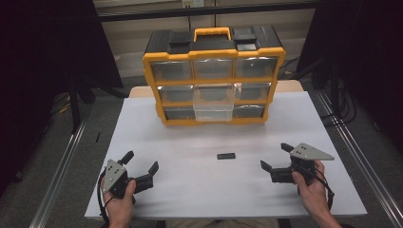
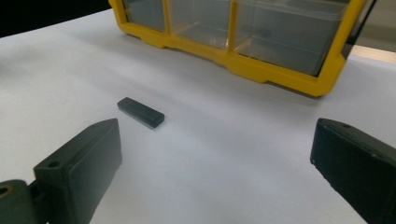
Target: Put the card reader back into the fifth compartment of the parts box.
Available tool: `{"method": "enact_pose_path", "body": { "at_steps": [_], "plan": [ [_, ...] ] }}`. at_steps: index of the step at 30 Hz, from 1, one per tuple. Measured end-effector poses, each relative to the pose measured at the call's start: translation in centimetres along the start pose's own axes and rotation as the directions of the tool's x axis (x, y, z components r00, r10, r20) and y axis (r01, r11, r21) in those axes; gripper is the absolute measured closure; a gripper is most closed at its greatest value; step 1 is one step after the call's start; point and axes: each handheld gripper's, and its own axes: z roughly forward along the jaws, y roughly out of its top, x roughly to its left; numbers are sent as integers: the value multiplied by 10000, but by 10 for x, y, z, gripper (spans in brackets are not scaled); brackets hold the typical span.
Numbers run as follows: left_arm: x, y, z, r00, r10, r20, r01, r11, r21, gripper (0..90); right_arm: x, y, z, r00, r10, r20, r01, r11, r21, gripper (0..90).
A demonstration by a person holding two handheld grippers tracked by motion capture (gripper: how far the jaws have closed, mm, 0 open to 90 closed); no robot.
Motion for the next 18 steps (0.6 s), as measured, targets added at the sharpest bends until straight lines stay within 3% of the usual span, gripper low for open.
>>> {"method": "enact_pose_path", "body": {
  "at_steps": [6, 13, 18],
  "plan": [
    [0, 0, 0, 10000, 28, 15, -28, 10000, 9, 30, -1, 5, 10, 9995, -33, -324, 44, 9994, 329, 22],
    [1, 0, -1, 10000, 73, -38, -73, 10000, 12, 30, 10, 13, 22, 9977, -281, -609, 319, 9975, 629, 14],
    [1, 0, -1, 9999, 95, -49, -94, 9999, 57, 30, 17, 17, 27, 9909, -271, -1316, 416, 9932, 1091, 18]
  ]
}}
